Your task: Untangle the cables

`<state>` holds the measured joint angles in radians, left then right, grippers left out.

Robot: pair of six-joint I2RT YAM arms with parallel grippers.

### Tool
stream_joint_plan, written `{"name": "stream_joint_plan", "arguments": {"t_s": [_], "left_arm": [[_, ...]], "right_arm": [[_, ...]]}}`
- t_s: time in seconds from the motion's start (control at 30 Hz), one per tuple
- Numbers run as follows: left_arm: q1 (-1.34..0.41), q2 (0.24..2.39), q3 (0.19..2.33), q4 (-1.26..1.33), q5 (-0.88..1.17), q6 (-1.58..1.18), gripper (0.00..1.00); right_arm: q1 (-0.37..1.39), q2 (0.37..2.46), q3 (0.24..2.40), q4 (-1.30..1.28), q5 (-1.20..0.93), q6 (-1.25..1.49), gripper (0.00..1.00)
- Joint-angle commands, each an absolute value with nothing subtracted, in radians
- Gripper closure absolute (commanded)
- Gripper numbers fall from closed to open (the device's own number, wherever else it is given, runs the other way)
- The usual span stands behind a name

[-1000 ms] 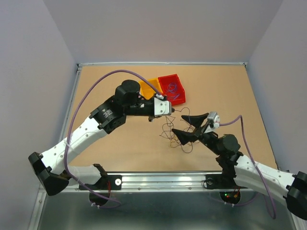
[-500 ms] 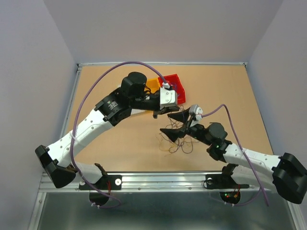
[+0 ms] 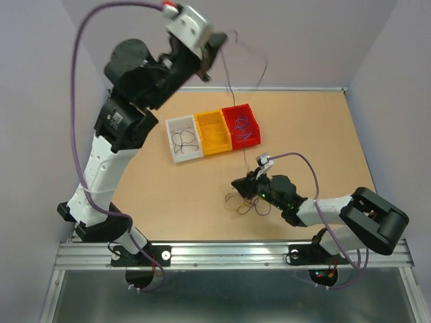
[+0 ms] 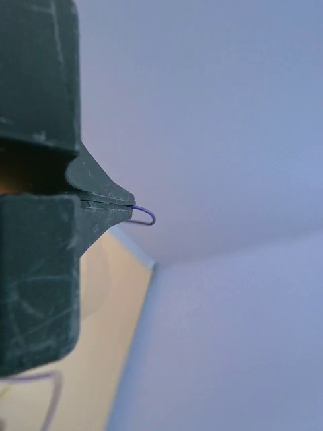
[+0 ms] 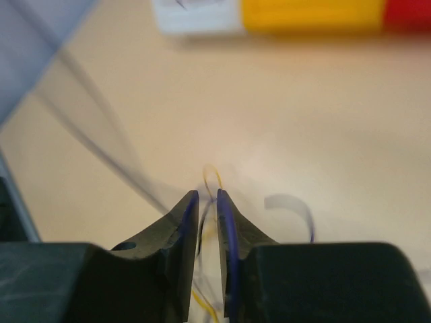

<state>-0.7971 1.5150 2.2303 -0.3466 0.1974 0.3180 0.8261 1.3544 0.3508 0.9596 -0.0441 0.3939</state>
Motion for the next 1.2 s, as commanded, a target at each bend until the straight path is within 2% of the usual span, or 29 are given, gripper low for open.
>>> {"name": "stream_joint_plan", "arguments": {"t_s": [0.0,0.07,0.2,0.37,0.53,0.67,0.87,1.17], "left_arm": [[-0.655,1.554,2.505,-0.226,-0.219,0.195,1.0],[-0.627,1.491,2.418,-0.172,-0.219,0.199,1.0],[-0.6,1.342,1.957,-0.005,-0.264,0.228,1.0],[-0.532,1.218,1.672,0.081,-0.143,0.221,1.0],[-0.522,1.169,1.525,0.117,-0.112,0.244,1.0],[-0.517,1.154,1.494,0.13,-0.136,0.261,1.0],[-0.514,1.117,1.402,0.169,-0.12,0.259,1.0],[-0.514,1.115,1.247,0.235,-0.147,0.278,1.0]], "right_arm": [[0.827,1.326,0.207,0.916,0.164,0.62,0.79],[0.825,1.25,0.19,0.878,0.185,0.611,0.82],[0.827,1.033,0.152,0.777,0.358,0.6,0.92],[0.827,0.905,0.172,0.68,0.439,0.557,0.92],[0.827,0.851,0.254,0.647,0.477,0.488,0.54],[0.827,0.879,0.368,0.638,0.498,0.401,0.38],[0.825,0.902,0.423,0.662,0.512,0.367,0.32],[0.825,0.798,0.293,0.707,0.509,0.367,0.3]]}}
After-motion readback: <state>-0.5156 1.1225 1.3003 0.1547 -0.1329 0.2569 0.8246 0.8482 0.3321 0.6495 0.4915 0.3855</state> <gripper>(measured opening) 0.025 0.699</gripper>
